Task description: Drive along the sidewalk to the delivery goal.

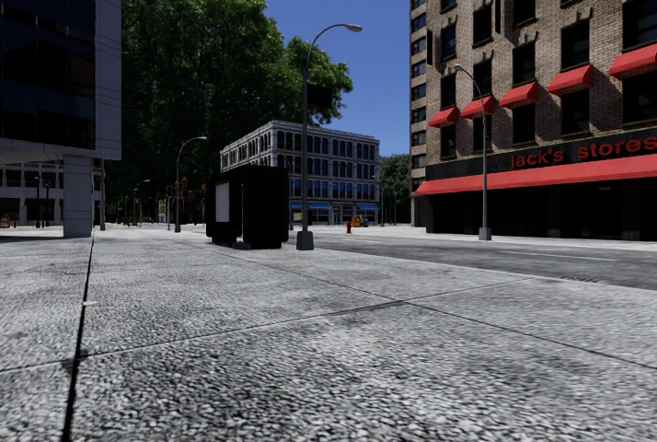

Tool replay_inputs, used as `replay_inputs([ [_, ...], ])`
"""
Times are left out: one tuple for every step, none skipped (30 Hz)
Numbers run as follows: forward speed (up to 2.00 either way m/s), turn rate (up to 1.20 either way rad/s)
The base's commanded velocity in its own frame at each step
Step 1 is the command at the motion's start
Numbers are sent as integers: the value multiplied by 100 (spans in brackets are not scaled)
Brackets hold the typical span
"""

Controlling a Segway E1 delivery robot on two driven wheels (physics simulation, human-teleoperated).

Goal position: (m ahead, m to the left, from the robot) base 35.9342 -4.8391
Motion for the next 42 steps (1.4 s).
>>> replay_inputs([
  [0, 0],
  [0, 0],
  [0, 0],
  [0, 0],
  [0, 0],
  [0, 0],
  [0, 0],
  [0, 0],
  [0, 0],
  [0, 0],
  [0, 0],
  [0, 0],
  [0, 0],
  [0, 0],
  [0, 0],
  [0, 0],
  [0, 0],
  [0, 0],
  [0, 0],
  [0, 0],
  [0, 0],
  [0, 0],
  [0, 0],
  [0, 0],
  [0, 0],
  [0, 0],
  [0, 0],
  [0, 0],
  [0, 0],
  [0, 0],
  [94, 0],
  [94, 0],
  [196, 0],
  [196, 10],
  [197, 28],
  [197, 28],
  [197, 43],
  [197, 47],
  [197, 47],
  [197, 47],
  [197, 48],
  [197, 48],
])
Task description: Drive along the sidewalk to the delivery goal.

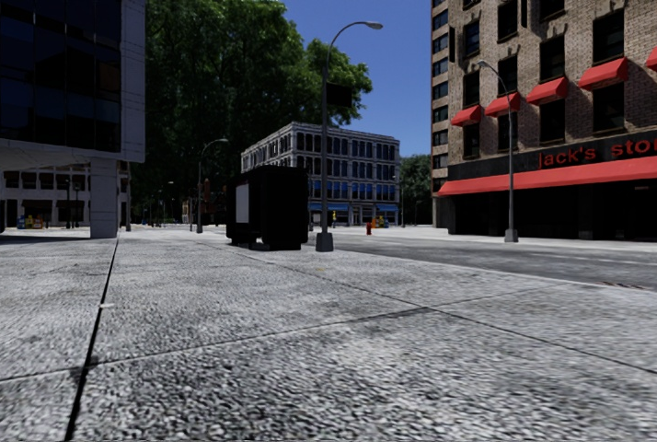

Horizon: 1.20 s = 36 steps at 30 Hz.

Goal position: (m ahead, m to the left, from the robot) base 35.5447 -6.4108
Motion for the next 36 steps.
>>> replay_inputs([
  [197, 48],
  [197, 48],
  [197, 48],
  [197, 48],
  [197, 48],
  [197, 48],
  [197, 48],
  [198, 48],
  [198, 48],
  [198, 48],
  [198, 48],
  [198, 48],
  [198, 48],
  [198, 48],
  [198, 48],
  [198, 48],
  [198, 48],
  [198, 48],
  [198, 48],
  [198, 48],
  [198, 48],
  [198, 48],
  [198, 48],
  [198, 48],
  [198, 48],
  [198, 48],
  [198, 48],
  [198, 48],
  [198, 48],
  [198, 48],
  [198, 48],
  [198, 48],
  [198, 48],
  [198, 48],
  [198, 48],
  [198, 0],
])
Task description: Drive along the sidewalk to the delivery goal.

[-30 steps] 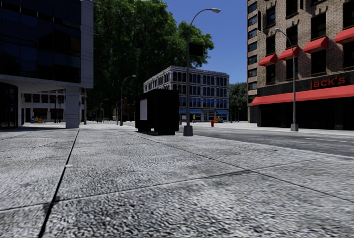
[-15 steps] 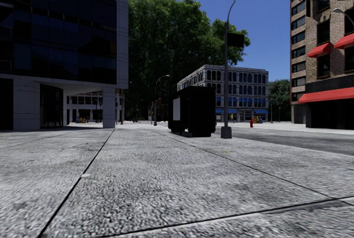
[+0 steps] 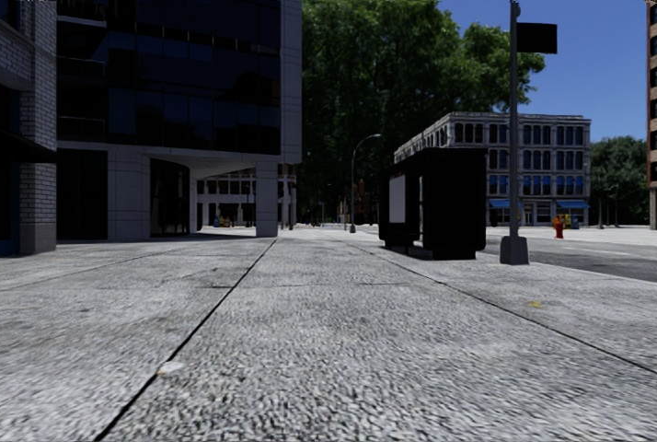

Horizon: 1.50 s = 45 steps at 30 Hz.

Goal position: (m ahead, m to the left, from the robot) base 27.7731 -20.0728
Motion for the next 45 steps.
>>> replay_inputs([
  [198, 0],
  [198, 0],
  [198, 0],
  [198, 0],
  [198, 0],
  [198, 0],
  [198, 0],
  [198, 0],
  [198, 0],
  [198, 0],
  [199, 0],
  [199, 0],
  [199, 0],
  [199, 0],
  [199, 0],
  [199, 0],
  [199, 0],
  [199, 0],
  [199, 0],
  [199, 0],
  [199, 0],
  [199, 0],
  [199, 0],
  [199, 0],
  [199, 0],
  [199, 0],
  [199, 0],
  [199, 0],
  [199, 0],
  [199, 0],
  [192, 0],
  [186, 0],
  [186, 0],
  [185, 0],
  [185, 0],
  [185, 0],
  [186, 0],
  [186, 0],
  [186, 0],
  [186, 0],
  [186, 0],
  [187, 0],
  [187, 0],
  [187, 0],
  [187, 0],
])
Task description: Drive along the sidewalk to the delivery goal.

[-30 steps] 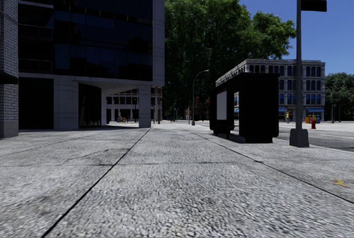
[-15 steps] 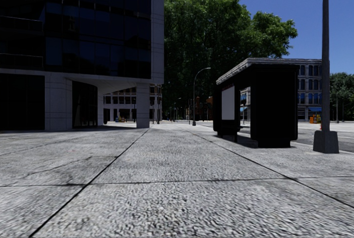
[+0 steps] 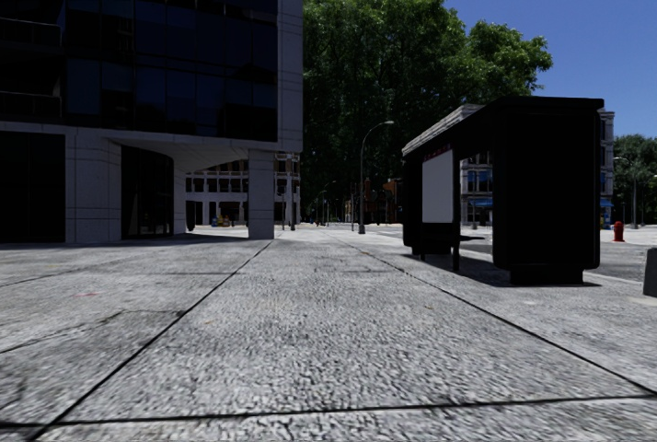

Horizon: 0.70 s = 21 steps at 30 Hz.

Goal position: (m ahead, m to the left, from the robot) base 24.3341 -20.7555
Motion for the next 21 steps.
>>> replay_inputs([
  [187, 0],
  [187, 0],
  [187, 0],
  [187, 0],
  [187, 0],
  [187, 0],
  [186, 0],
  [184, 0],
  [184, 0],
  [184, 0],
  [184, 0],
  [184, 0],
  [184, 0],
  [184, 0],
  [184, 0],
  [184, 0],
  [184, 0],
  [184, 0],
  [184, 0],
  [184, 0],
  [184, 0],
])
